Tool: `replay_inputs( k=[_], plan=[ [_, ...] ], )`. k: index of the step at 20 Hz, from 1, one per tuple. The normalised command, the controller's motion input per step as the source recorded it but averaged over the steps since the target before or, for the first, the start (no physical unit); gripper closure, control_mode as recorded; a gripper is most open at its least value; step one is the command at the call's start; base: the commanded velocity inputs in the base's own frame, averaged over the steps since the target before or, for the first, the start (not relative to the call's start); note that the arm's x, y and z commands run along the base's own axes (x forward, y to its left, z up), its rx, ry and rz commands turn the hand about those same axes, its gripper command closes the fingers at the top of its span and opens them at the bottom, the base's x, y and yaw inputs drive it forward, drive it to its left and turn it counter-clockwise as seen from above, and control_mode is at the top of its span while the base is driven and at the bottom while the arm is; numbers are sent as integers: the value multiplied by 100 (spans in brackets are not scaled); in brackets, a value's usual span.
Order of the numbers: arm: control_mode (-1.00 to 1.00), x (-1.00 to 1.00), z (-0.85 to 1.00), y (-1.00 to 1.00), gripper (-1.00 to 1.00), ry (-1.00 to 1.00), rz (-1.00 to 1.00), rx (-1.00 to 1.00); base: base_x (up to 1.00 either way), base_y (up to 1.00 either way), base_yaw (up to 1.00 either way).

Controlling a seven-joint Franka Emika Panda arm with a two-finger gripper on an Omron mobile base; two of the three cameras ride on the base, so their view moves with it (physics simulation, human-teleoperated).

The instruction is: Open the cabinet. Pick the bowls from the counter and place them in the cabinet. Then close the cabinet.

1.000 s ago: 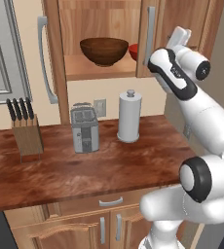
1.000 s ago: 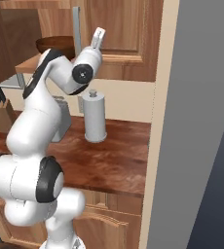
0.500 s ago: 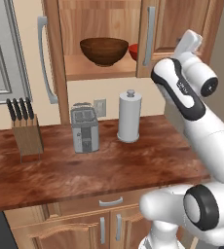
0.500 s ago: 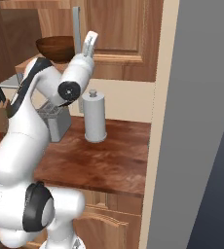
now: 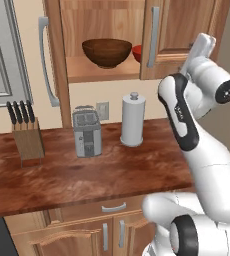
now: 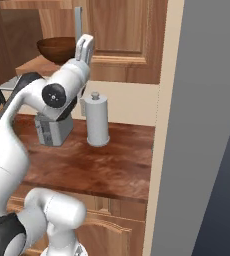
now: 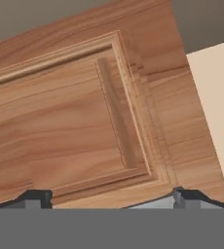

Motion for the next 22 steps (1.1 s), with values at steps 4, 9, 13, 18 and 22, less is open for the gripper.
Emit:
replay_inputs(
  k=[4, 9, 13, 18, 22],
  plan=[
    [-100, -100, 60, 4, -100, 38, 0, -2, 0, 0, 0],
    [-100, -100, 29, 0, -100, 13, -1, 0, 0, 0, 0],
    [-100, -100, 0, 0, -100, -3, -1, 0, 0, 0, 0],
    [-100, -100, -8, 19, -100, -8, -1, 0, 0, 0, 0],
    [-100, -100, -5, 50, -100, -11, 0, -7, 0, 0, 0]
  ],
)
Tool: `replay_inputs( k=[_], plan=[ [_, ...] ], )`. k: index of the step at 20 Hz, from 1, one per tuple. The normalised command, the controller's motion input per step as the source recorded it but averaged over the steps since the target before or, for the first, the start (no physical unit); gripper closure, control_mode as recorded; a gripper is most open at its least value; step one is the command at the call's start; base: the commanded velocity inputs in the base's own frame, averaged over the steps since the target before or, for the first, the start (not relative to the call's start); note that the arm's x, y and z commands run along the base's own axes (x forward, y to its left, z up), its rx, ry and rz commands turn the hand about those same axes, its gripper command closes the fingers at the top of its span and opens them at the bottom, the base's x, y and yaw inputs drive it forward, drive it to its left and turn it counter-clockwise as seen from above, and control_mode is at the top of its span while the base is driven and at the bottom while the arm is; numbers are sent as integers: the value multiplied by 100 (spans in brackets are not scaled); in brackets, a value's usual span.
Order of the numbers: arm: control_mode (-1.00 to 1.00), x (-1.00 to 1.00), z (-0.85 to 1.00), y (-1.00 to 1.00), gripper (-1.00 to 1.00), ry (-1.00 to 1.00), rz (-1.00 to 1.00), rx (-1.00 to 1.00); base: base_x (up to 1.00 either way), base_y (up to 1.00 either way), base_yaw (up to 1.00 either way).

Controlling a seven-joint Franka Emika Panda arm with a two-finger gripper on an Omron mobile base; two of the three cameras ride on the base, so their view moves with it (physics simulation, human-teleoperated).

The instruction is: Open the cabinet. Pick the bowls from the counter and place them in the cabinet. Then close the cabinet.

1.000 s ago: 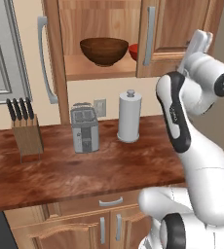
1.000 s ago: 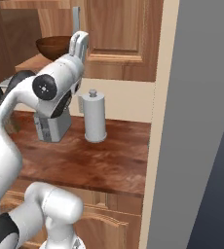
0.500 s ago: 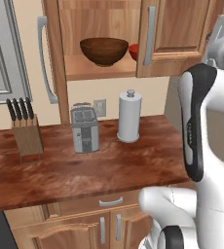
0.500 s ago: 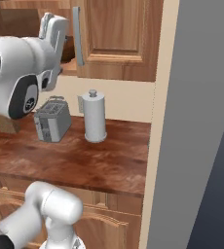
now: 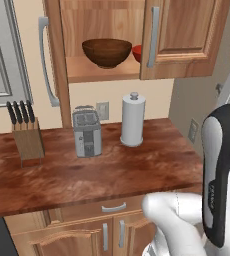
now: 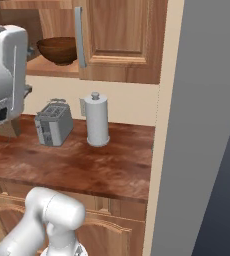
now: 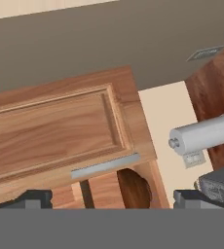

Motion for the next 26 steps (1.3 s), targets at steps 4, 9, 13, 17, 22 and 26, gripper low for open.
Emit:
replay_inputs(
  k=[4, 9, 13, 17, 22, 26],
  plan=[
    [-100, -95, 0, 56, -100, 0, 0, -16, 0, 0, 0],
    [-100, -73, 0, 60, -100, 0, 0, -19, 0, 0, 0],
    [-100, -44, 0, 69, -100, 0, -2, -20, 0, 0, 0],
    [-100, -28, 0, 68, -100, 0, -10, -13, 0, 0, 0],
    [-100, -1, -1, 54, -100, 0, -7, -1, 0, 0, 0],
    [-100, 0, -17, 43, -100, 0, -6, 0, 0, 0, 0]
  ],
)
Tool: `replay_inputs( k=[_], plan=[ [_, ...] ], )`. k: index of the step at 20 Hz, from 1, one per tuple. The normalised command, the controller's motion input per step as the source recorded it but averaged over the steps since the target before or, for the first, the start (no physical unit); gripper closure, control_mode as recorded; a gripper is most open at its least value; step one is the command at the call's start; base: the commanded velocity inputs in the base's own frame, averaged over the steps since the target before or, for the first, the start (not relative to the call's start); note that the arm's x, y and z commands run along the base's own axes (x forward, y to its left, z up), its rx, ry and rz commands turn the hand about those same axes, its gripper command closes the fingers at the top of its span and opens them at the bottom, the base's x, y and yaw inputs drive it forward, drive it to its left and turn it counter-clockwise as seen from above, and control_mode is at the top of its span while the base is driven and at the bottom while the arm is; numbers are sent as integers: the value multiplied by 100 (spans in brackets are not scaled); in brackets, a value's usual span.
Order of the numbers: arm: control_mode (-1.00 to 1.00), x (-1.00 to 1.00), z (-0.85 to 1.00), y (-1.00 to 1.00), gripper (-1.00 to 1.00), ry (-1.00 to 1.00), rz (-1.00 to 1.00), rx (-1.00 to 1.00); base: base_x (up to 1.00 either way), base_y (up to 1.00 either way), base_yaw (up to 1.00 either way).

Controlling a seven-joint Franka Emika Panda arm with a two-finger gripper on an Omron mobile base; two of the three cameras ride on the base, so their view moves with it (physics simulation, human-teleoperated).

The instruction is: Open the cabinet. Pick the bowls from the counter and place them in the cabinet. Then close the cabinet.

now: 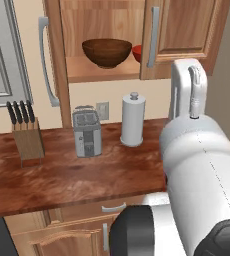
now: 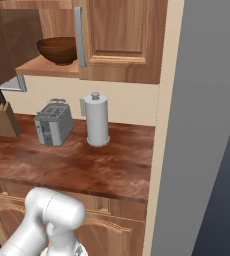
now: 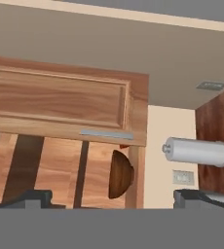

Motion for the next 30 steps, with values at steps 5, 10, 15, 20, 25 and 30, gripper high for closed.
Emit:
replay_inputs(
  k=[5, 10, 15, 20, 25, 30],
  plan=[
    [-100, 0, -29, 36, -100, 0, -7, 4, 0, 0, 0],
    [-100, 0, -27, 45, -100, -2, -9, 2, 0, 0, 0],
    [-100, 11, -33, 46, -100, 0, -9, 3, 0, 0, 0],
    [-100, 36, -28, 35, -100, 0, -10, 1, 0, 0, 0],
    [-100, 48, -13, 35, -100, 0, -7, 0, 0, 0, 0],
    [-100, 49, -6, 47, -100, 0, -9, -4, 0, 0, 0]
  ],
)
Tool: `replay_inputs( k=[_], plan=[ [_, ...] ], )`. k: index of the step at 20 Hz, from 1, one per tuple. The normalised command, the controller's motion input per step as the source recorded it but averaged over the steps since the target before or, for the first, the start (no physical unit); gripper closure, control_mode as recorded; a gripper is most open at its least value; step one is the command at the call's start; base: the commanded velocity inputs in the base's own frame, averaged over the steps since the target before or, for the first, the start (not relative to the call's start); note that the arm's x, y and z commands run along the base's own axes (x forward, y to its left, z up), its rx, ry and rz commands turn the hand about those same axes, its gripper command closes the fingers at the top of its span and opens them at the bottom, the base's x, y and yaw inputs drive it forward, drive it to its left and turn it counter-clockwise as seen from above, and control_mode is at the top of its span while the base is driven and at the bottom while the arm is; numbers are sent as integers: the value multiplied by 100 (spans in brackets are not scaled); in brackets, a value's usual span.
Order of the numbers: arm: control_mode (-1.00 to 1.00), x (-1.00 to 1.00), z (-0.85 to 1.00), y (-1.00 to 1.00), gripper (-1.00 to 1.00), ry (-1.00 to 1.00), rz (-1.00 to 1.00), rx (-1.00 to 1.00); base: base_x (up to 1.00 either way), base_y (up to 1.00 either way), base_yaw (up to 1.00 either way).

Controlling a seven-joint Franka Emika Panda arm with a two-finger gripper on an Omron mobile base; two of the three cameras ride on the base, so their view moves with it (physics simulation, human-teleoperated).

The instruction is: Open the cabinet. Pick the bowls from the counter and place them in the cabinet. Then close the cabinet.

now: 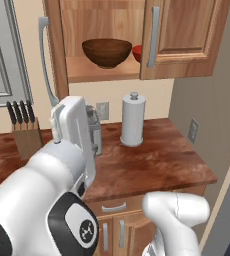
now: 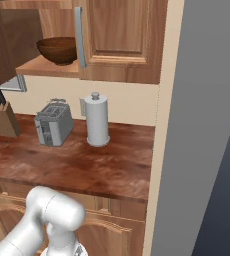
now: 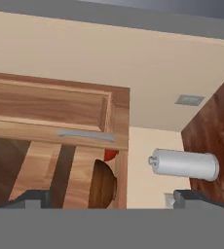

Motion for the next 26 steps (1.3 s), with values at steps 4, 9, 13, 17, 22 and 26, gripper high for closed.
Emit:
replay_inputs(
  k=[4, 9, 13, 17, 22, 26],
  plan=[
    [-100, 42, -4, 54, -100, 0, -11, -5, 0, 0, 0],
    [-100, 44, -2, 56, -100, 0, -13, -5, 0, 0, 0],
    [-100, 52, -4, 41, -100, 0, -13, -5, 0, 0, 0],
    [-100, 47, -11, 32, -100, 0, -13, -1, 0, 0, 0],
    [-100, 50, -24, 32, -100, 0, -12, 0, 0, 0, 0],
    [-100, 53, -19, 23, -100, 0, -10, 0, 0, 0, 0]
  ],
)
